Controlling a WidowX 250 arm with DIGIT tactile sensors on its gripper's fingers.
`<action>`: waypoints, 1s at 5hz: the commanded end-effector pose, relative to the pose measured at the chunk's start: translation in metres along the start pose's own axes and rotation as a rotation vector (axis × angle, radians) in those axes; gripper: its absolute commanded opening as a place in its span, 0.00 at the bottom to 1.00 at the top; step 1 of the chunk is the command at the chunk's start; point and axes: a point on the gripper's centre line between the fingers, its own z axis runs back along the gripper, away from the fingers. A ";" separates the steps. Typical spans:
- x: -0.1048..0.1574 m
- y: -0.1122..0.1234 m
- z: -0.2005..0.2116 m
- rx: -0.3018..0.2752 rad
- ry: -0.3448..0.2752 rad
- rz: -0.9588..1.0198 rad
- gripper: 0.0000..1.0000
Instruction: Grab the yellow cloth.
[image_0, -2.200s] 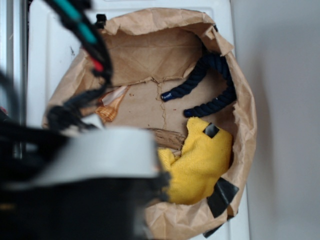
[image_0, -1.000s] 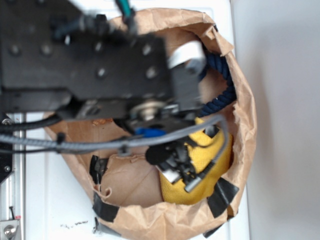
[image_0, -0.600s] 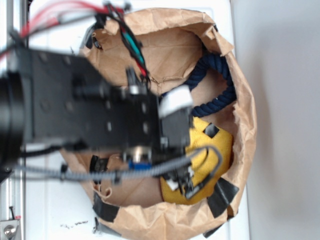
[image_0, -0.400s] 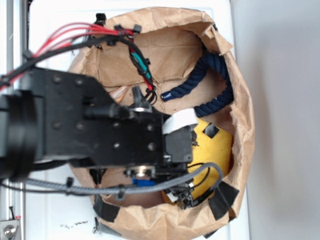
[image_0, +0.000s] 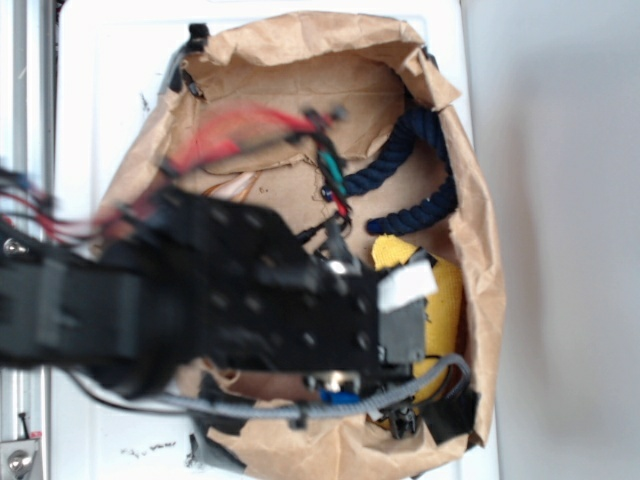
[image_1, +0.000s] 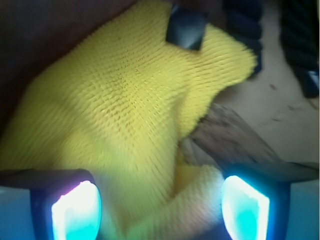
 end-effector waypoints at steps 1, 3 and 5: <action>0.023 0.005 0.001 -0.008 -0.075 0.062 0.00; 0.039 0.021 0.027 -0.055 -0.050 0.124 0.00; 0.054 0.065 0.109 -0.079 -0.093 0.269 0.00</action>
